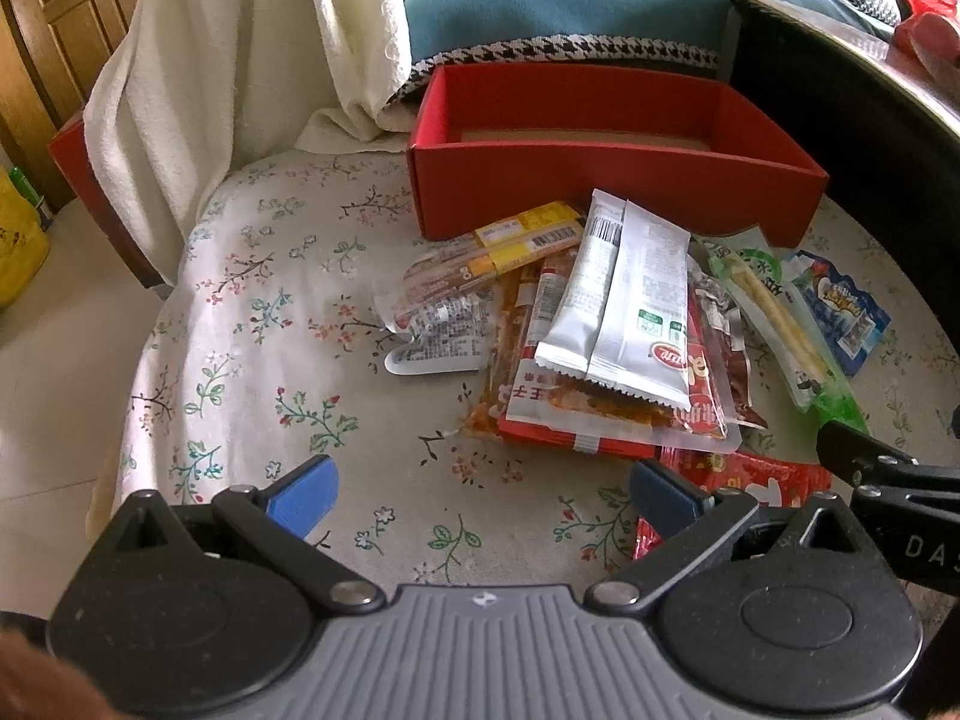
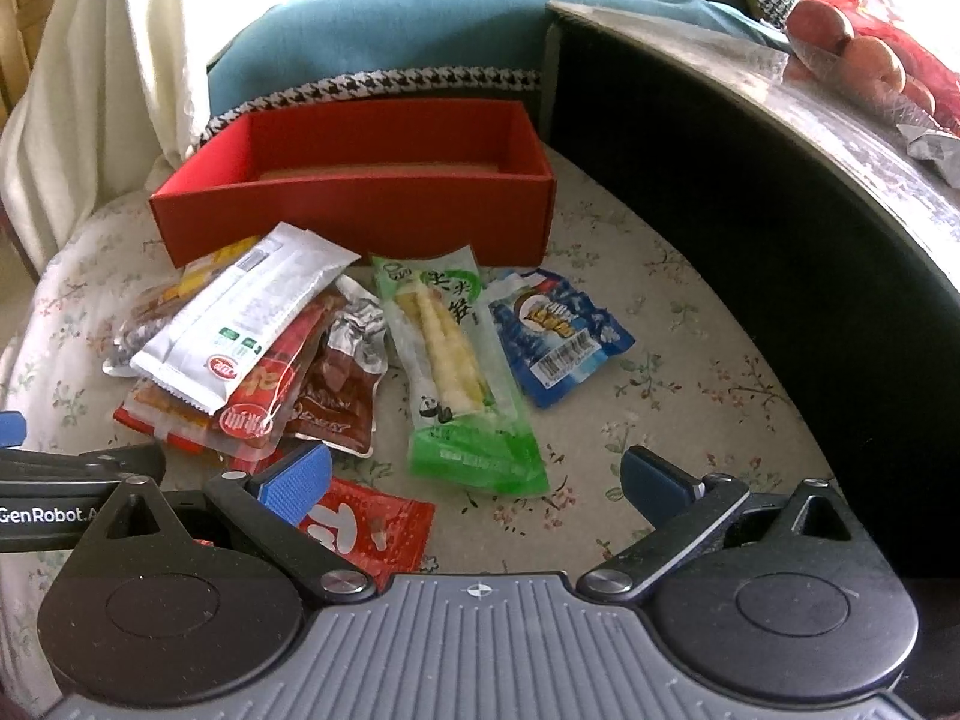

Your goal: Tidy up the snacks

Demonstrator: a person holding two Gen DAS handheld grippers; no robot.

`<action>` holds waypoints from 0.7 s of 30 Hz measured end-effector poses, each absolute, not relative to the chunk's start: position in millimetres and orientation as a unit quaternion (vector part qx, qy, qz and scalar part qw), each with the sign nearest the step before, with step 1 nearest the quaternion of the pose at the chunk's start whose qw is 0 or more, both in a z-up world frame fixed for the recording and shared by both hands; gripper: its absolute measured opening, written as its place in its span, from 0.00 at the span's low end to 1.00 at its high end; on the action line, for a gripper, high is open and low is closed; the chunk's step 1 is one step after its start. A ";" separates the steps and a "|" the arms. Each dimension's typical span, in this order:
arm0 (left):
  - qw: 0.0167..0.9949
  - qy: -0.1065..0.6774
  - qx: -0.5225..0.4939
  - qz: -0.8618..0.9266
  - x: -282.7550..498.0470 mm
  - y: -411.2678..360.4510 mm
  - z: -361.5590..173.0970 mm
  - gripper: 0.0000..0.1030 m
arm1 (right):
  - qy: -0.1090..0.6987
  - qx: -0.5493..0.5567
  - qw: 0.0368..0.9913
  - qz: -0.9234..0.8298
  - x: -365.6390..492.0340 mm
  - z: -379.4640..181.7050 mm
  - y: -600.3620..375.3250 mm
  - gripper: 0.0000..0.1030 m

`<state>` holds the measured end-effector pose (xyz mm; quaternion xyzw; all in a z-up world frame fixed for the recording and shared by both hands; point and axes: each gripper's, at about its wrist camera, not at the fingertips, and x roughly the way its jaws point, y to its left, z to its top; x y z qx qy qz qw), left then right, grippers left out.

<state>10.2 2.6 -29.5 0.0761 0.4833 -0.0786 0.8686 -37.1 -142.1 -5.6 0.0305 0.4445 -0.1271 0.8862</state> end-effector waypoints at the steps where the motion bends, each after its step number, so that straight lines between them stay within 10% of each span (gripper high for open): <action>1: 0.868 0.484 0.076 -0.078 10.3 2.4 -29.8 0.96 | 0.444 0.031 0.886 -0.127 -37.1 -5.8 -142.0 1.00; 21: 0.865 0.490 0.076 -0.077 11.4 2.0 -32.6 0.96 | 0.456 0.028 0.882 -0.118 -35.0 -12.3 -141.0 1.00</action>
